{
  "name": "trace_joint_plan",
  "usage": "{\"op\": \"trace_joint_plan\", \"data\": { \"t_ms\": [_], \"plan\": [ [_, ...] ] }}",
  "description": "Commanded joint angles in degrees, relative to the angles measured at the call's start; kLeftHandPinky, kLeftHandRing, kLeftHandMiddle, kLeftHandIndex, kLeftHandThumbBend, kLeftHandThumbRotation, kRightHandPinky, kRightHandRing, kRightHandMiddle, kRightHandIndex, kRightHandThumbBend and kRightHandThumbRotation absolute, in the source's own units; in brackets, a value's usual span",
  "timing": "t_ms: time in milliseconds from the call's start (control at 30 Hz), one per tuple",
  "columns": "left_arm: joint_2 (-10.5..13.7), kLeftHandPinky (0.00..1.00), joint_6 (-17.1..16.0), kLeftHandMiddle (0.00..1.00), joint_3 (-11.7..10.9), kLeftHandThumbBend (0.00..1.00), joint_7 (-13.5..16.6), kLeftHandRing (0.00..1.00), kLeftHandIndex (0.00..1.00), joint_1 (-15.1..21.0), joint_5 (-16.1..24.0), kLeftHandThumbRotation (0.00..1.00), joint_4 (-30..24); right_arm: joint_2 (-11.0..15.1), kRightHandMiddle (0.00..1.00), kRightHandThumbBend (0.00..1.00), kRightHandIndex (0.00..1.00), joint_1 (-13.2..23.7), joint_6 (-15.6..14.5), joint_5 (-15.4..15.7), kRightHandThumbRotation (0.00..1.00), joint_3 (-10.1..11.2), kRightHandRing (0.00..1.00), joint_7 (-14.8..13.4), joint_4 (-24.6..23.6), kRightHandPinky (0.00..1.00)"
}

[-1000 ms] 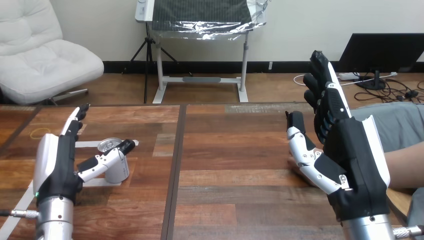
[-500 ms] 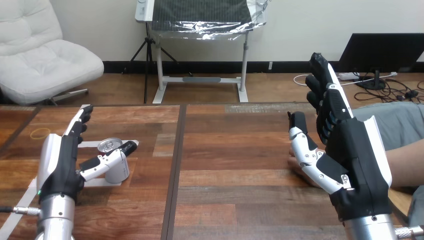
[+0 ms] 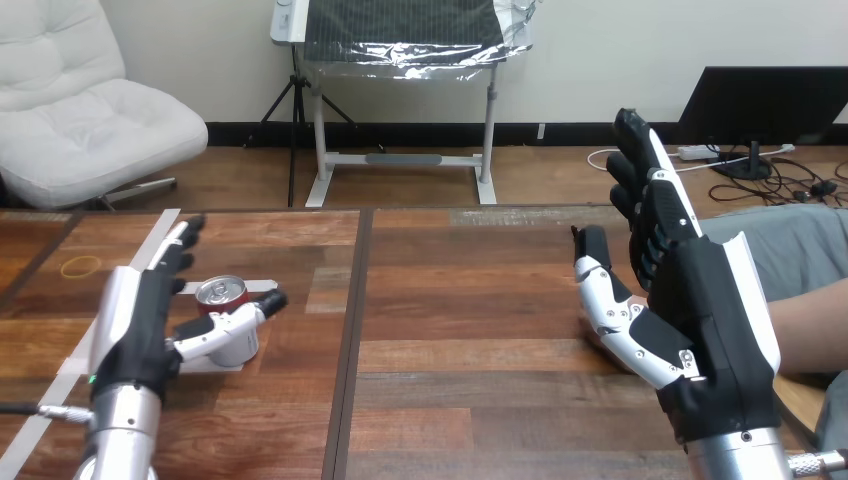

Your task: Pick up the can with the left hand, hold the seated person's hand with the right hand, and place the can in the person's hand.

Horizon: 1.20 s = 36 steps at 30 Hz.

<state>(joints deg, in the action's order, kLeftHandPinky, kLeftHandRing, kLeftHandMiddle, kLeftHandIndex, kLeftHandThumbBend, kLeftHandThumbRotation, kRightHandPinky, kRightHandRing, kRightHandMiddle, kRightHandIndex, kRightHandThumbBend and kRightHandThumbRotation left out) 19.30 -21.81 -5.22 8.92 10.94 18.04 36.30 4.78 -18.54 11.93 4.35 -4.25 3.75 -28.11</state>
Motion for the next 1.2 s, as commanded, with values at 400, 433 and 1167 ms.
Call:
{"op": "trace_joint_plan", "data": {
  "t_ms": [400,433,1167],
  "plan": [
    [3.4,0.81,3.8,0.9,2.8,0.87,-3.1,0.87,0.89,7.1,1.6,0.37,0.4,0.4,1.0,0.09,0.97,3.7,-0.2,-0.4,0.0,1.0,1.0,0.3,-0.7,1.0],
    [3.8,0.81,4.5,0.9,3.1,0.87,-3.3,0.87,0.89,7.3,2.1,0.37,0.2,0.4,1.0,0.09,0.97,3.6,-0.3,-0.3,0.0,1.0,1.0,0.3,-0.8,1.0],
    [9.4,0.8,8.9,0.88,6.8,0.87,-5.6,0.85,0.88,10.6,7.3,0.34,-1.5,0.2,1.0,0.11,0.95,3.6,-0.2,-1.1,0.0,1.2,1.0,1.2,-0.7,1.0]
  ]
}}
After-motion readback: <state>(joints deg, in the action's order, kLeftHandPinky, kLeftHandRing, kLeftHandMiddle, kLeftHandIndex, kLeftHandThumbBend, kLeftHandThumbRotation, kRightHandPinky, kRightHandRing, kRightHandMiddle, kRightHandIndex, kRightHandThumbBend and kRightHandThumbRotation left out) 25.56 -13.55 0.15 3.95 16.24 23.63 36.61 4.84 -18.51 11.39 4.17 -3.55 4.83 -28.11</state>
